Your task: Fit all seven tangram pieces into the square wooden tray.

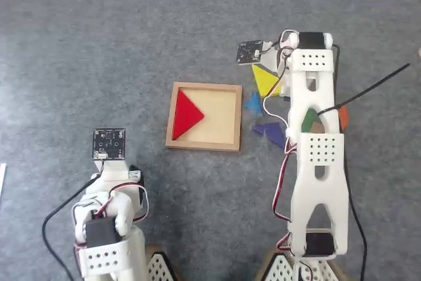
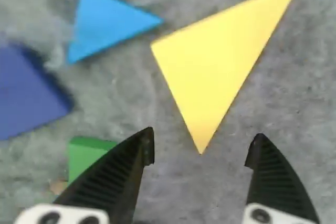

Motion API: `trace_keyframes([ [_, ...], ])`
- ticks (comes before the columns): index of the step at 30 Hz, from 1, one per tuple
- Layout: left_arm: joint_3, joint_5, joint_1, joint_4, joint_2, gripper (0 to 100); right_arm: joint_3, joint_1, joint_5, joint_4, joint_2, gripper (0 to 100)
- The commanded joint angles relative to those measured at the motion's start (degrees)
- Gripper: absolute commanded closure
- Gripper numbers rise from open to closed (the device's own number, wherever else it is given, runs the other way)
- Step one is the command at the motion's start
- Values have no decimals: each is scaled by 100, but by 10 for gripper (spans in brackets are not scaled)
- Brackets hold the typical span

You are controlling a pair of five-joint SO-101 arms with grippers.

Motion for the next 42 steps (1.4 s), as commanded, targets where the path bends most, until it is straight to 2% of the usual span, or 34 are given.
trace_keyframes([
  [1, -66, 0, 18, 18, -105, 919, -316, -391, -695, 13, -84, 710],
  [5, -66, 0, 18, 18, -105, 919, -325, -743, -1407, -303, 48, 710],
  [8, -66, 0, 18, 18, -105, 919, -352, -910, -1662, -312, 295, 710],
  [17, -66, 0, 18, 18, -105, 919, -360, -690, -2295, -971, 611, 710],
  [38, -66, 0, 18, 18, -105, 919, -308, -321, -2286, -1525, 857, 716],
  [42, -66, 0, 18, 18, -105, 919, -299, -312, -2286, -1613, 910, 782],
])
